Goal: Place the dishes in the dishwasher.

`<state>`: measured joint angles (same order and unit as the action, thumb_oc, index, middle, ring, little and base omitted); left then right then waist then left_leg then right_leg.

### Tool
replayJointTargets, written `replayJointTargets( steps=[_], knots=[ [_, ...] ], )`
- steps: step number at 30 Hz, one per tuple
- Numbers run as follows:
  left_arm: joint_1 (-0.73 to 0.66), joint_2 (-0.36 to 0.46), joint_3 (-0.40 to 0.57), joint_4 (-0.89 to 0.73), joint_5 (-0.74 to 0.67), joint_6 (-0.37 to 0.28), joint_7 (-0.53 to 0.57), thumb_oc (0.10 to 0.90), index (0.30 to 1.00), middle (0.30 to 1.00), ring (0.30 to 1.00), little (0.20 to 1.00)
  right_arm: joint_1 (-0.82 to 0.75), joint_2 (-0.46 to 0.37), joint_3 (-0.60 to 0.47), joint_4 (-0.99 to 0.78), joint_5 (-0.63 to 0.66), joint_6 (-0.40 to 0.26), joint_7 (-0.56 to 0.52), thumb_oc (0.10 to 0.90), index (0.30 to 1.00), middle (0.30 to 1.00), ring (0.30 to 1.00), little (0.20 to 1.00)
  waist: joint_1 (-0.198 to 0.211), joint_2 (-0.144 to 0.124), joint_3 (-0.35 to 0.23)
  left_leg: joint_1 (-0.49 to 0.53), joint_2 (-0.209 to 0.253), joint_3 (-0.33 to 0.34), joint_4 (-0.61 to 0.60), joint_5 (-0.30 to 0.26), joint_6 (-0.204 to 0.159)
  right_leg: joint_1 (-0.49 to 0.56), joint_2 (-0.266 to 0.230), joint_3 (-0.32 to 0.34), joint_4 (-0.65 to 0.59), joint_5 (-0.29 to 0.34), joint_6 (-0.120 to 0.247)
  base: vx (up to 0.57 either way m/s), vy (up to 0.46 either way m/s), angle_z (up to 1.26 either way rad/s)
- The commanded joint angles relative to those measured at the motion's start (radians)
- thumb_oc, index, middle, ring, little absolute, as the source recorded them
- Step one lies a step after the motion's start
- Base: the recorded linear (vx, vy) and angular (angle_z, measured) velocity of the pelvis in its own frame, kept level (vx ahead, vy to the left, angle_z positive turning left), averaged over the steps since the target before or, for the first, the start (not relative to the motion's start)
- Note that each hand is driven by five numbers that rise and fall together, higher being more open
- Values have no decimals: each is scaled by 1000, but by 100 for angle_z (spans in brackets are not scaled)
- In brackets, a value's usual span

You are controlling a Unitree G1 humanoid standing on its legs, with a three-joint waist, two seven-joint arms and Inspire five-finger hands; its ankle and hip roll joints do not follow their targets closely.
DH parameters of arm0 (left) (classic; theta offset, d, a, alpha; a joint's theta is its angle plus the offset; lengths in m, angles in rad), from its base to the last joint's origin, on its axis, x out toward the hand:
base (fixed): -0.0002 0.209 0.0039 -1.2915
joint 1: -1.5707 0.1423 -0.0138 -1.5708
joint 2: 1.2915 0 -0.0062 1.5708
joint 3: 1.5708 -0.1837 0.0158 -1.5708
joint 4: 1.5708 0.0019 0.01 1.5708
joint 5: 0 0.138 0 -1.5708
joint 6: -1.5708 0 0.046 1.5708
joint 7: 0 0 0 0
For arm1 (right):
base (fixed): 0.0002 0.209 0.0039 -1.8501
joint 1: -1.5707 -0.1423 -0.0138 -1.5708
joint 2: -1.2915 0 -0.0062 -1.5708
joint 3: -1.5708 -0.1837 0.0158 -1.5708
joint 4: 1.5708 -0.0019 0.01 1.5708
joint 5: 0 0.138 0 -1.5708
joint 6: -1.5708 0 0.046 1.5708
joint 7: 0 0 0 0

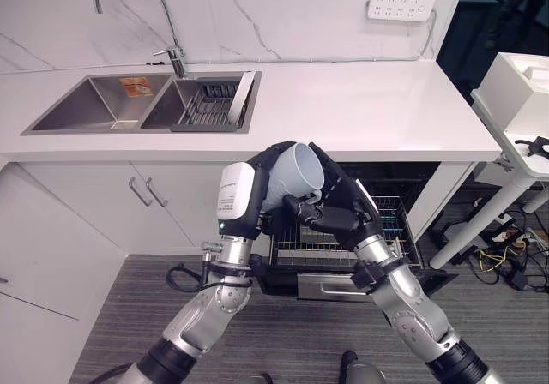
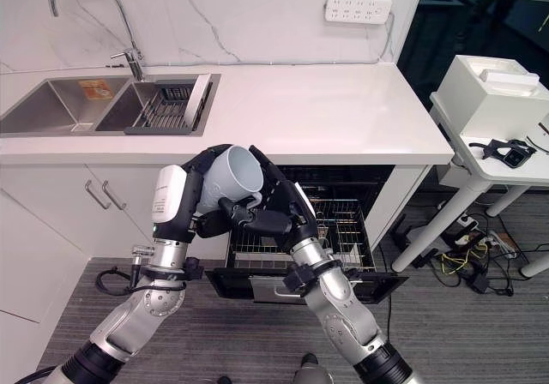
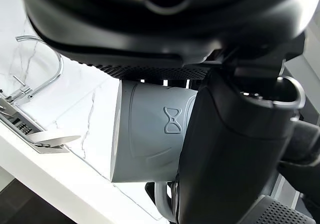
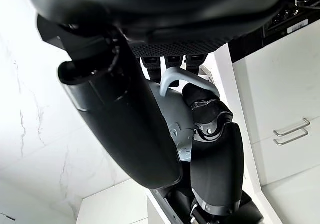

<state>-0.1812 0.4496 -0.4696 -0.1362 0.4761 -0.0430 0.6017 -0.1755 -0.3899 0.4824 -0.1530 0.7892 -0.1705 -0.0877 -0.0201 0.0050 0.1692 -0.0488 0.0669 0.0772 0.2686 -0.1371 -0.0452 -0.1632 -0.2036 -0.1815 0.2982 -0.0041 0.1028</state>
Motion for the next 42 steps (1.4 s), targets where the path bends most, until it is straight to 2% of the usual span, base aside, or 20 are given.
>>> replayJointTargets(
  steps=[1, 13, 14, 15, 16, 17, 23, 30, 35, 36, 37, 38, 42],
  knots=[
    [-95, 16, 8, -102, 27, -77, 101, 400, 300, 300, 300, 300, -134, 57, -15, -138, 24, -114, 29, 800, 900, 900, 900, 900, 2, -19, -30, 23, -31, -11, 31, -149, 39, 131, 35, 74, 2, -189, 53, 0, 0, 0],
    [-100, -17, -62, 38, 46, -157, 217, 400, 300, 300, 300, 300, -142, 79, 13, -85, 66, -122, 61, 800, 900, 900, 900, 900, -4, -28, -33, 24, -29, -4, 31, -153, 40, 131, 38, 78, 2, -186, 51, 0, 0, 0],
    [-102, -20, -71, 60, 51, -167, 232, 400, 300, 300, 300, 300, -144, 81, 17, -77, 68, -128, 67, 563, 545, 545, 545, 545, -5, -29, -33, 25, -28, -4, 31, -153, 41, 131, 38, 79, 2, -186, 51, 0, 0, 0],
    [-103, -20, -74, 66, 51, -169, 236, 400, 300, 300, 300, 300, -144, 81, 18, -75, 69, -130, 69, 563, 545, 545, 545, 545, -5, -29, -33, 26, -28, -3, 31, -154, 41, 131, 39, 79, 2, -186, 51, 0, 0, 0],
    [-103, -21, -75, 83, 52, -178, 240, 400, 300, 300, 300, 300, -143, 82, 17, -73, 71, -130, 79, 441, 361, 361, 361, 361, -6, -29, -33, 26, -28, -3, 31, -153, 41, 131, 39, 80, 2, -185, 51, 0, 0, 0],
    [-103, -23, -77, 95, 52, -185, 245, 400, 300, 300, 300, 300, -144, 83, 18, -72, 70, -130, 82, 400, 300, 300, 300, 300, -6, -29, -34, 26, -28, -2, 31, -153, 41, 131, 39, 81, 2, -185, 51, 0, 0, 0],
    [-116, -42, -113, 178, 80, -210, 312, 400, 300, 300, 300, 300, -154, 89, 27, -66, 77, -123, 84, 400, 300, 300, 300, 300, -11, -34, -36, 30, -29, 2, 31, -156, 43, 132, 41, 86, 2, -183, 50, 0, 0, 0],
    [-108, -82, -161, 349, 160, -290, 439, 400, 300, 300, 300, 300, -164, 88, 30, -43, 101, -129, 109, 400, 300, 300, 300, 300, -15, -45, -35, 32, -23, 12, 31, -160, 45, 131, 41, 88, 2, -179, 52, 0, 0, 0],
    [-109, -96, -163, 407, 187, -323, 473, 400, 300, 300, 300, 300, -164, 93, 26, -30, 110, -126, 122, 400, 300, 300, 300, 300, -17, -47, -36, 33, -20, 17, 31, -160, 45, 130, 40, 87, 2, -177, 54, 0, 0, 0],
    [-111, -96, -164, 411, 188, -325, 475, 543, 514, 514, 514, 514, -164, 94, 26, -27, 111, -126, 124, 400, 300, 300, 300, 300, -18, -47, -36, 33, -19, 18, 31, -160, 45, 130, 40, 87, 2, -177, 54, 0, 0, 0],
    [-112, -96, -164, 415, 189, -326, 475, 711, 766, 766, 766, 766, -163, 95, 25, -25, 111, -127, 125, 400, 300, 300, 300, 300, -18, -47, -36, 33, -19, 18, 31, -160, 46, 131, 40, 87, 2, -177, 54, 0, 0, 0],
    [-116, -97, -166, 421, 186, -326, 475, 800, 900, 900, 900, 900, -164, 95, 24, -25, 112, -125, 124, 400, 300, 300, 300, 300, -18, -47, -36, 33, -18, 18, 31, -160, 46, 131, 40, 86, 2, -177, 53, 0, 0, 0],
    [-119, -102, -166, 439, 187, -332, 478, 800, 900, 900, 900, 900, -162, 99, 23, -21, 103, -141, 107, 400, 300, 300, 300, 300, -19, -46, -36, 33, -16, 21, 31, -158, 46, 132, 41, 87, 2, -177, 52, 0, 0, 0]
  ],
)
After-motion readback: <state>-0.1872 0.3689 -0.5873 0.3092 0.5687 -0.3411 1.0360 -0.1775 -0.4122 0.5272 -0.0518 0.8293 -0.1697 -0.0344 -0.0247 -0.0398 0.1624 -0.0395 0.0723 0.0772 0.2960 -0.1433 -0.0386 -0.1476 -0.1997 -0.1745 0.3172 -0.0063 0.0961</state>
